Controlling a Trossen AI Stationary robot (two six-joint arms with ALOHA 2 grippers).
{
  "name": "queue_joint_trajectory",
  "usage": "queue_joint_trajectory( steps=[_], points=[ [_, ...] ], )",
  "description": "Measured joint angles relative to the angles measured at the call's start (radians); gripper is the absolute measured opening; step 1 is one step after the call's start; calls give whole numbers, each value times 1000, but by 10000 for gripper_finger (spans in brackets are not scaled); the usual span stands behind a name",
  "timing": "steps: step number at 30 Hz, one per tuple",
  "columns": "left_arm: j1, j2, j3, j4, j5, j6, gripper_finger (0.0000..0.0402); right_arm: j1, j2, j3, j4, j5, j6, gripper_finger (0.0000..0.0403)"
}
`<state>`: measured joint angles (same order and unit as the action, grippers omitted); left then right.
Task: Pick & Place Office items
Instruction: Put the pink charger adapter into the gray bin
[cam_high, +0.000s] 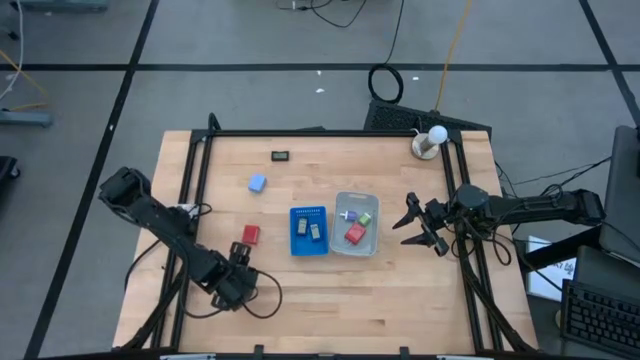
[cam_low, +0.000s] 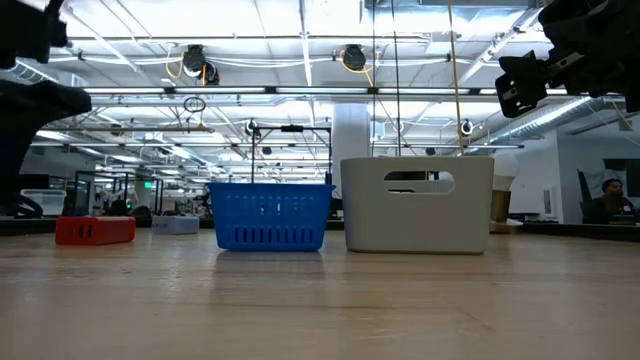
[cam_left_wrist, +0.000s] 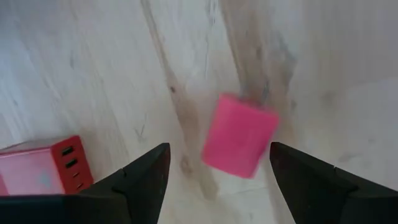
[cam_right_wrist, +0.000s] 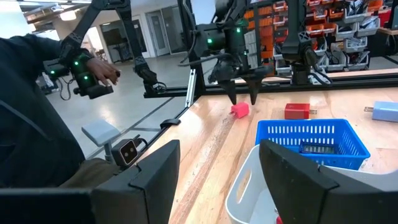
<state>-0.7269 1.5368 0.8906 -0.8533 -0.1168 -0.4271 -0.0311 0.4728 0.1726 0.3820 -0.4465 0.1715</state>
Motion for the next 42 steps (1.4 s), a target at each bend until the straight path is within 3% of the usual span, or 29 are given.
queue_joint_trajectory(
  steps=[14,36,42],
  points=[
    [-1,0,-117,217,-6,-16,273,0,0,0,0,0,0,212],
    [-1,0,-141,240,3,-77,273,0,0,-1,-8,0,0,212],
    [-2,-5,-176,313,21,-106,232,0,0,-1,-8,0,0,212]
  ],
)
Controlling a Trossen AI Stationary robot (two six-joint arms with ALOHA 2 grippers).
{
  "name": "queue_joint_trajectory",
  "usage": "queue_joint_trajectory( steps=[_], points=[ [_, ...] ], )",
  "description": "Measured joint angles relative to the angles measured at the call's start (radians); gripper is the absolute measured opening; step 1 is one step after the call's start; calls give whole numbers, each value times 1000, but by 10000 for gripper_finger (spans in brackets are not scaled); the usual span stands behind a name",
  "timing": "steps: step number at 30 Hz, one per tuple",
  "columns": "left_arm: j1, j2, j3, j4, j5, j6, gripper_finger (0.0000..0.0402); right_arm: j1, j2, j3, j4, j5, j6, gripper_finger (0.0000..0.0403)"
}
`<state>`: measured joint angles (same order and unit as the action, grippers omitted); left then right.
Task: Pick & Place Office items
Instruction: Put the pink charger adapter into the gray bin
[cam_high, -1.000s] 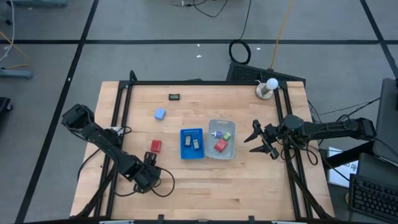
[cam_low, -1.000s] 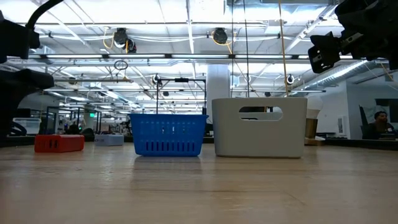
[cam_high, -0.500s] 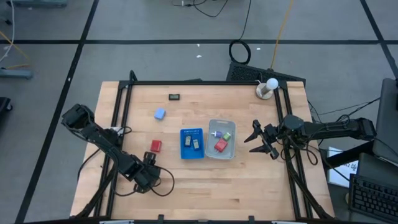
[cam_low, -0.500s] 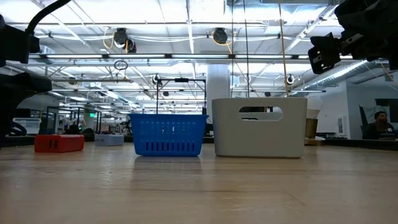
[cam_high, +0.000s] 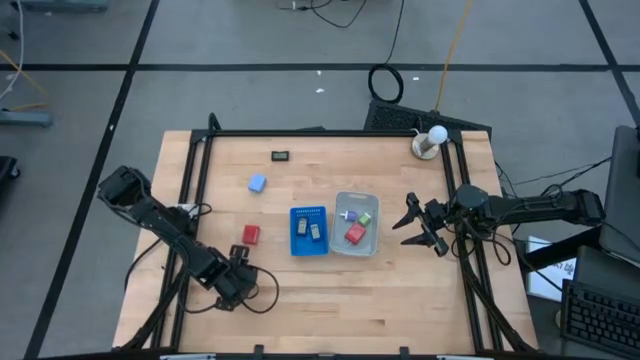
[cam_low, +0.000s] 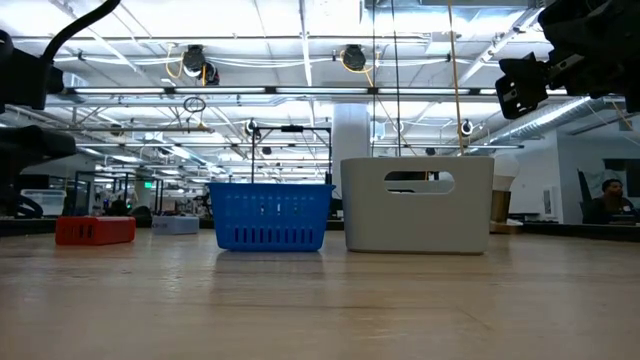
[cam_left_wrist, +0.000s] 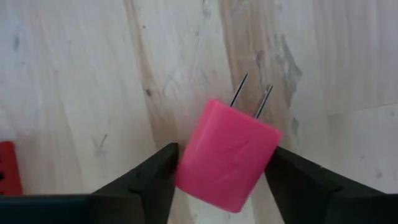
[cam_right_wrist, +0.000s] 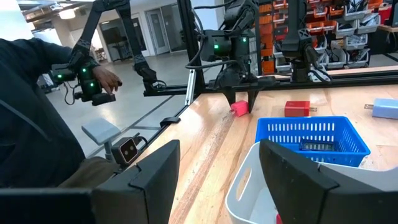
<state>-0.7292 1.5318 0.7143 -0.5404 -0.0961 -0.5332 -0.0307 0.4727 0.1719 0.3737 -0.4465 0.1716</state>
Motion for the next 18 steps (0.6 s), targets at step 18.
queue_joint_trajectory(
  steps=[18],
  points=[
    [-1,5,-4,56,-74,-169,206,0,0,0,0,0,0,212]
  ],
)
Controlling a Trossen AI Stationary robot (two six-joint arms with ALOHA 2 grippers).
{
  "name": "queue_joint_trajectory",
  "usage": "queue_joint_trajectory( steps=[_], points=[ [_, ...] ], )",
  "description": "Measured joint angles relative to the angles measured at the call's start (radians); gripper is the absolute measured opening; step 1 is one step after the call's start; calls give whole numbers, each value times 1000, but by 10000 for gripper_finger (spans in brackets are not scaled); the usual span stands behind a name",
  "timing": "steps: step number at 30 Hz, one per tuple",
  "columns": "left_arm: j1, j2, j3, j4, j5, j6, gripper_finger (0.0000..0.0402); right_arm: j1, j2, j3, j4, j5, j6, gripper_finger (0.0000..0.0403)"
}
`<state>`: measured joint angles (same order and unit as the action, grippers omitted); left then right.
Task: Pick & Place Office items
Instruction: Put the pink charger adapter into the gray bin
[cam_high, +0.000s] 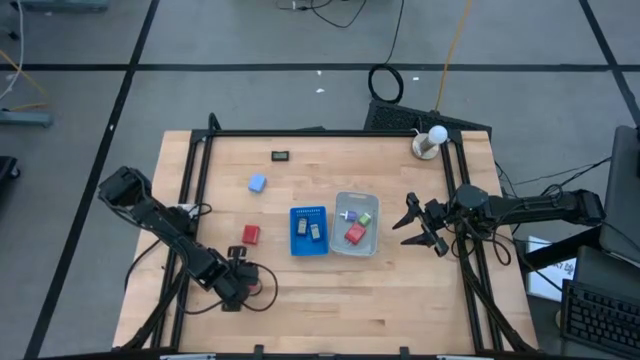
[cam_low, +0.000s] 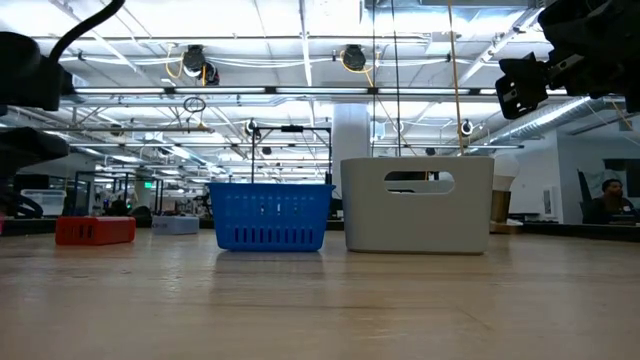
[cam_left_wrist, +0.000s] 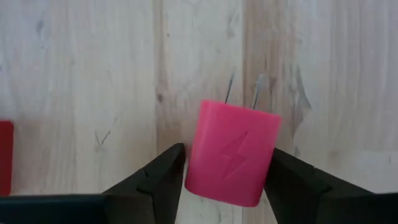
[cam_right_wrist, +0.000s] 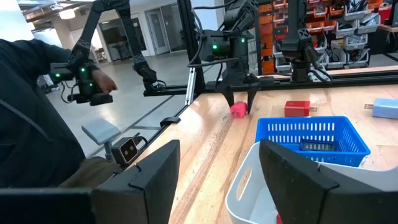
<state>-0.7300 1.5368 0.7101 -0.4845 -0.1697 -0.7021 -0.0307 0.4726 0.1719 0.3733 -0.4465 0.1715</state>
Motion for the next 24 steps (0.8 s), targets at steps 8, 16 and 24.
queue_joint_trajectory(
  steps=[8,16,24],
  points=[
    [6,4,-3,81,-133,-104,168,0,0,0,-1,0,0,212],
    [15,3,-2,74,-101,-111,184,0,0,0,-4,0,26,212],
    [42,1,-2,72,-119,-46,154,0,0,0,-4,0,26,212]
  ],
)
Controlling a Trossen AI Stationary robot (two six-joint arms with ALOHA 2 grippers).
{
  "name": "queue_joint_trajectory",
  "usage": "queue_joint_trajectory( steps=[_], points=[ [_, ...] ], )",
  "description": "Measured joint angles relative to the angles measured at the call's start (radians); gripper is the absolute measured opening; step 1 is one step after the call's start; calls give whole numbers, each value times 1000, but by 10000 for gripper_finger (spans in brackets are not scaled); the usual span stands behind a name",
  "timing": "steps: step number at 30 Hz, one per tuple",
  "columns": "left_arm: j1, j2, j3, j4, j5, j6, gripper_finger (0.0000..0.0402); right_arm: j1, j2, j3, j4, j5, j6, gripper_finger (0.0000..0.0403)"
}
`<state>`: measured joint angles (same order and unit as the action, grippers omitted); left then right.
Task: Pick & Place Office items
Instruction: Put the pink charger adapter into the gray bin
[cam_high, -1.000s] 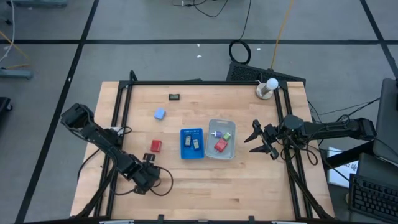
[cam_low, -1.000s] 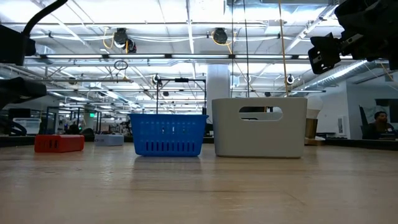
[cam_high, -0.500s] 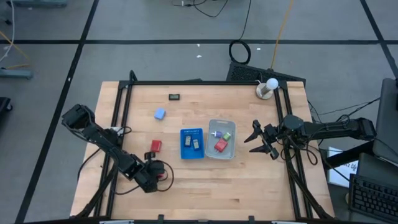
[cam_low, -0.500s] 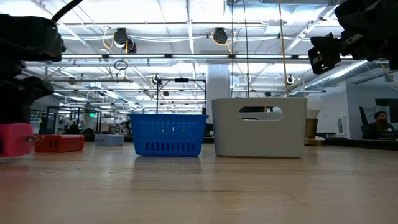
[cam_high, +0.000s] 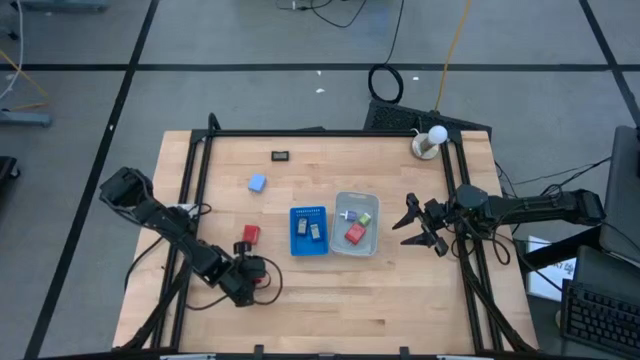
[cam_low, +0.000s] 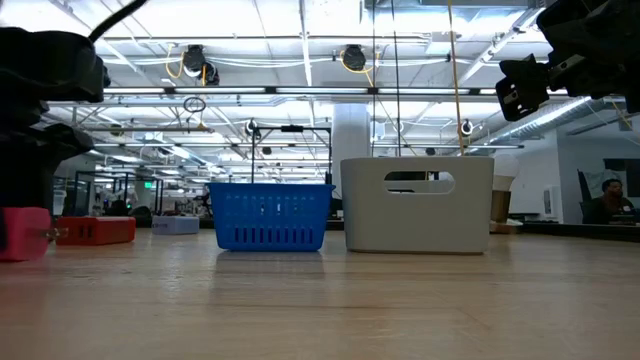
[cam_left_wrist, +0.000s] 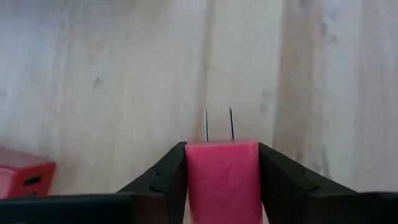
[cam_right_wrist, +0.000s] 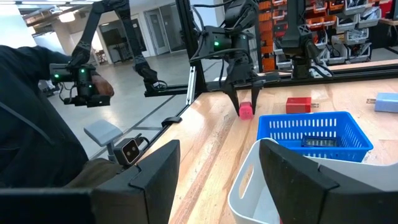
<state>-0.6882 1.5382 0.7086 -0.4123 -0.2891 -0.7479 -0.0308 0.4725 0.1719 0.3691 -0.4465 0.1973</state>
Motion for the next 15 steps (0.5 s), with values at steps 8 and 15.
queue_joint_trajectory(
  steps=[8,15],
  points=[
    [87,0,2,135,-1,170,152,0,0,0,0,1,0,212],
    [159,-1,23,233,-43,362,158,0,0,0,0,4,0,212]
  ],
)
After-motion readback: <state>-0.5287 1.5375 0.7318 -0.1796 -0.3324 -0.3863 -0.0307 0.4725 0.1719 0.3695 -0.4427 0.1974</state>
